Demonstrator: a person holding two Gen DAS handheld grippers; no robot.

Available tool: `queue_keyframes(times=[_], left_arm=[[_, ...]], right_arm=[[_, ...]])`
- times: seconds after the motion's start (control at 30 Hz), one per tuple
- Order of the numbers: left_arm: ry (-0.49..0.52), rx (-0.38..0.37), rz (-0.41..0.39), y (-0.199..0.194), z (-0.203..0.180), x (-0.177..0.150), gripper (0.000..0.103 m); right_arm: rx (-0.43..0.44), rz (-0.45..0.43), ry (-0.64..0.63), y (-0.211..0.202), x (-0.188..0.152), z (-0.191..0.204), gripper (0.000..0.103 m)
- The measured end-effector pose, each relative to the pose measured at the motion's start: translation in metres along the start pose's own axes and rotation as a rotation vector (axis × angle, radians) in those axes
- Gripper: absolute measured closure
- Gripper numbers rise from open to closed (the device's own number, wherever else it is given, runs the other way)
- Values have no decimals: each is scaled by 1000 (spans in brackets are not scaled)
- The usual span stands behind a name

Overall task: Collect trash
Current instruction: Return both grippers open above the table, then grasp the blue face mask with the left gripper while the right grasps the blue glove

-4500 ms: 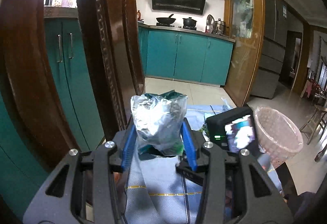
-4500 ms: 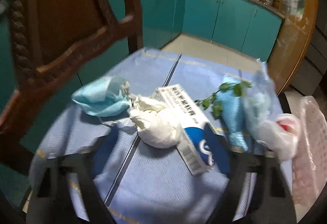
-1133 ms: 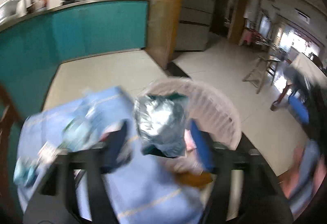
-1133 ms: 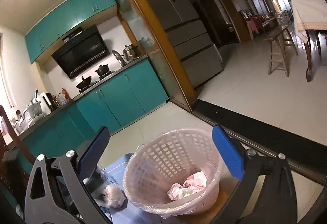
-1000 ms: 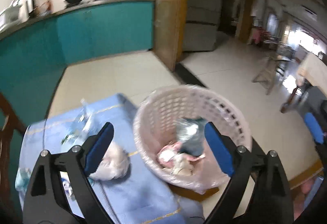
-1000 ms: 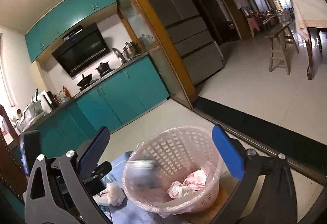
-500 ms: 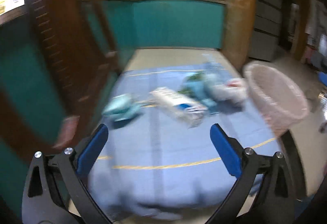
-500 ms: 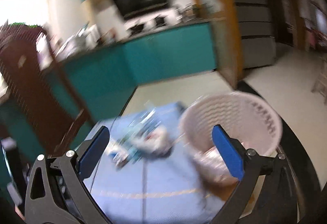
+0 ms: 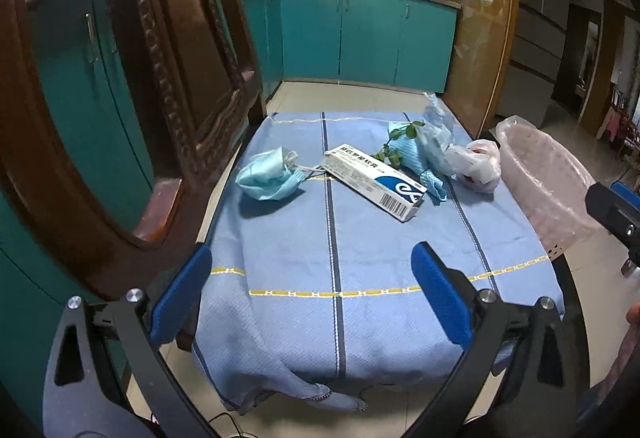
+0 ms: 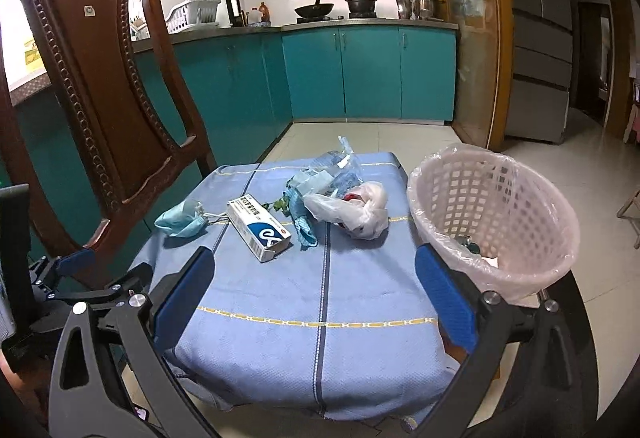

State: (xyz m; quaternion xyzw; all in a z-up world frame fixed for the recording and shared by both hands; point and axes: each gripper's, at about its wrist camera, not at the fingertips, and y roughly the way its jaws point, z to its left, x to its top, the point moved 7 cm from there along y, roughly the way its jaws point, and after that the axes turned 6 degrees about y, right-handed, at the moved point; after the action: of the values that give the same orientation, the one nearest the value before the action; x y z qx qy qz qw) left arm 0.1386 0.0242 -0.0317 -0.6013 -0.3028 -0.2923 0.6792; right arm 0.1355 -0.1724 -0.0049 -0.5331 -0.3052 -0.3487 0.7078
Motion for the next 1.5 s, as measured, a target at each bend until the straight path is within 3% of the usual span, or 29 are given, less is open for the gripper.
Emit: queue_keyframes(times=[1.37,1.5], left_arm=[[40,14,50,20,-13,-8,4],[70,80,75,43,-15,1,4]], right_arm=[[25,38,0,6,-3,2,5],[30,45,11,7,-2,0,5]])
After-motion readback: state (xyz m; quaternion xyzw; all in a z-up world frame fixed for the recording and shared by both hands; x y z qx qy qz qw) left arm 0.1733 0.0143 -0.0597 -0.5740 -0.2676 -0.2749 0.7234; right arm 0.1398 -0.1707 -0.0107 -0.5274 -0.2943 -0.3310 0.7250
